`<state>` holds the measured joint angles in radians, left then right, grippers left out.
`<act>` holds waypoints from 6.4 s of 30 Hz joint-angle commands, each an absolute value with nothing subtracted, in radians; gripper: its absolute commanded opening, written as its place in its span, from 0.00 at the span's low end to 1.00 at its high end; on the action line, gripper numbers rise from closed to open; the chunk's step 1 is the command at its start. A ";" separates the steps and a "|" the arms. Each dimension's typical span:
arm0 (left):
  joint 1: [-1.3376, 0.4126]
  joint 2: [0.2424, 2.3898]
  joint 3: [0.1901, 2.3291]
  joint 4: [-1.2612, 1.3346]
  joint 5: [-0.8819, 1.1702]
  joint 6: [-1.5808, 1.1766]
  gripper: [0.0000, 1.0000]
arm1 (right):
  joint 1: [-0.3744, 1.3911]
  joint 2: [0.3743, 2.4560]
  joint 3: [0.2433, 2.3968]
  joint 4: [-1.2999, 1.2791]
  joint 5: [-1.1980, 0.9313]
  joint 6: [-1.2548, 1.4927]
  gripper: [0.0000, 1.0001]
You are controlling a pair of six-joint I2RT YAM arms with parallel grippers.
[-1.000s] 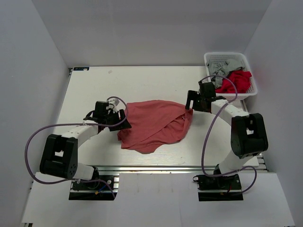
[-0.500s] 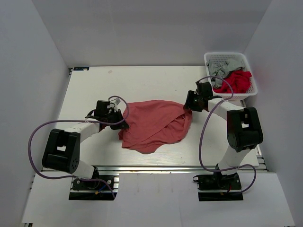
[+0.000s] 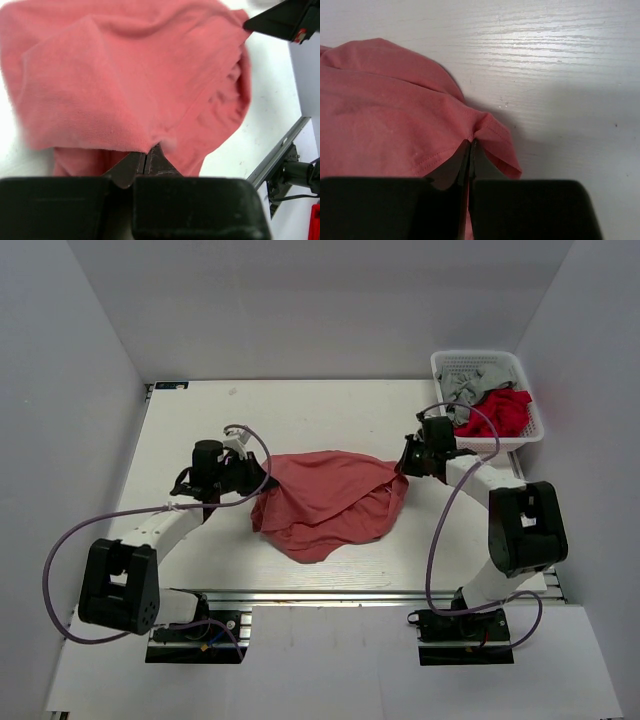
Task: Fold and stack the t-shirts
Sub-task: Flatten out the tshirt
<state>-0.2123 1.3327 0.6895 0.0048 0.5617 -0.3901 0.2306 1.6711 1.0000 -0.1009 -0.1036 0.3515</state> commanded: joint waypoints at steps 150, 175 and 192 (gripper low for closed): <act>-0.127 2.033 1.714 -0.227 0.149 -0.360 0.99 | 0.241 1.930 1.734 -0.195 -0.043 0.164 0.90; -0.129 1.790 0.957 -0.169 0.166 -0.554 0.99 | 0.420 1.677 0.861 -0.156 -0.127 0.333 0.90; -0.083 2.655 2.136 -0.360 0.296 -0.472 0.99 | 0.929 1.633 0.962 -0.259 -0.535 0.063 0.86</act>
<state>-0.0895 2.4767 2.0087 -0.2596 0.2577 -0.5159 0.8822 1.5650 0.8204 -0.1730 -0.3843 0.1940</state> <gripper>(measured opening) 0.987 0.865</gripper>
